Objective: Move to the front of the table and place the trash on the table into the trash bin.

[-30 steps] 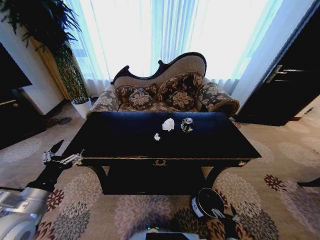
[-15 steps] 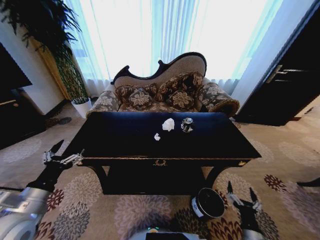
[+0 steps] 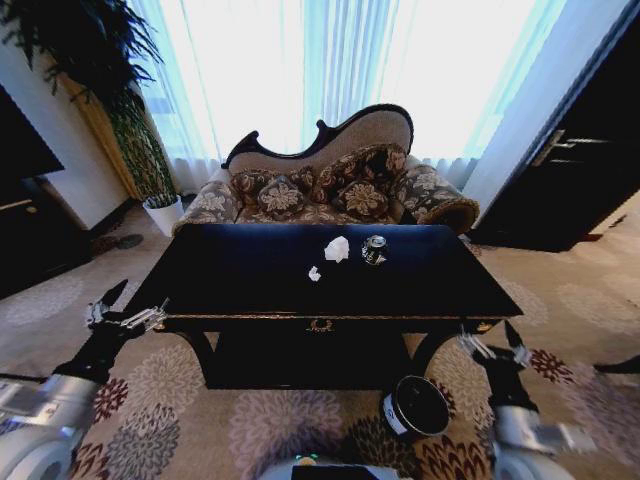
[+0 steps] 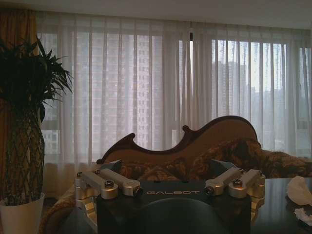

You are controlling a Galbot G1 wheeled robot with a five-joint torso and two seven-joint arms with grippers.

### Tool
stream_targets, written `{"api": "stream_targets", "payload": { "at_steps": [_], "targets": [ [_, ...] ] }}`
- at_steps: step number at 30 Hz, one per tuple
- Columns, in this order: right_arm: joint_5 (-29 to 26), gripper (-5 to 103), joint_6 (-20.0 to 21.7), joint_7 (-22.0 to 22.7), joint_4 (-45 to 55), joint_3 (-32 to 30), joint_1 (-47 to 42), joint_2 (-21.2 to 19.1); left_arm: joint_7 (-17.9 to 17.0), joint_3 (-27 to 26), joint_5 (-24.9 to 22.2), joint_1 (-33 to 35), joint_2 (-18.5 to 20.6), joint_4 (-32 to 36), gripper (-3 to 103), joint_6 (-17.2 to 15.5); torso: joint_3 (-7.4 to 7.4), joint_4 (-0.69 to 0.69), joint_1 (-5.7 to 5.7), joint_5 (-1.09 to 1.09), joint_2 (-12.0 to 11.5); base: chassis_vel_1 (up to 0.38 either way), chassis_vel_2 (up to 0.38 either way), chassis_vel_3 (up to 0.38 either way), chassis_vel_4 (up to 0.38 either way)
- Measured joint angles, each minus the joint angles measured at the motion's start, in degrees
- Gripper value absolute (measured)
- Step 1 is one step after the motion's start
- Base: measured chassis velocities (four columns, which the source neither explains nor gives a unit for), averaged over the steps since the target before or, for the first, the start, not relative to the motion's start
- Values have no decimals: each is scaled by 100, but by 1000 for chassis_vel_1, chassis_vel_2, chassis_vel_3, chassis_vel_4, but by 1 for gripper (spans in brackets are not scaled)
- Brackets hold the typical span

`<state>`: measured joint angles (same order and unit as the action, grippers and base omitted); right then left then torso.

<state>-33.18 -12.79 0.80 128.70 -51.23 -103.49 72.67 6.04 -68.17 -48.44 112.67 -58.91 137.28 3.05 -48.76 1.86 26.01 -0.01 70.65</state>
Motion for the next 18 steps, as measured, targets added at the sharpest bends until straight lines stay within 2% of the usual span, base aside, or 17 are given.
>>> {"api": "stream_targets", "payload": {
  "at_steps": [1,4,5,7,9,10,13,14,16,18],
  "targets": [
    [0,100,0,0,0,0,0,0,0,0,0,0,0,0,100,0,0,0,0,0,0,0,0,0,0],
    [-108,100,434,145,73,76,219,-559,0,0,0,0,0,0,100,0,0,1,0,1,0,0,0,0,0],
    [-108,100,434,145,73,76,219,-559,0,0,0,0,0,0,100,0,0,1,0,1,0,0,0,0,0],
    [-262,100,846,250,91,168,468,-1131,0,0,0,-1,0,1,100,-1,0,0,0,0,0,0,0,0,0],
    [-457,100,1155,338,68,261,692,-1482,0,0,0,-1,0,1,100,-1,0,0,0,0,0,0,0,0,0],
    [-457,100,1155,338,68,261,692,-1482,0,0,0,-1,0,1,100,-1,0,0,0,0,0,0,0,0,0],
    [-869,100,1666,544,-91,471,1255,-1980,0,0,0,-1,0,1,100,-1,0,-2,0,0,0,0,0,0,0],
    [-869,100,1666,544,-91,471,1255,-1980,0,0,0,-1,0,1,100,-1,0,-2,0,0,0,0,0,0,0],
    [-1248,100,1936,664,-289,746,1678,-2320,-1,0,0,-1,0,0,100,-1,0,-1,1,0,0,0,0,0,0],
    [-1375,100,2010,694,-380,893,1807,-2433,0,1,0,-1,0,1,100,-1,0,-1,1,0,-1,0,0,0,0]
  ]
}}
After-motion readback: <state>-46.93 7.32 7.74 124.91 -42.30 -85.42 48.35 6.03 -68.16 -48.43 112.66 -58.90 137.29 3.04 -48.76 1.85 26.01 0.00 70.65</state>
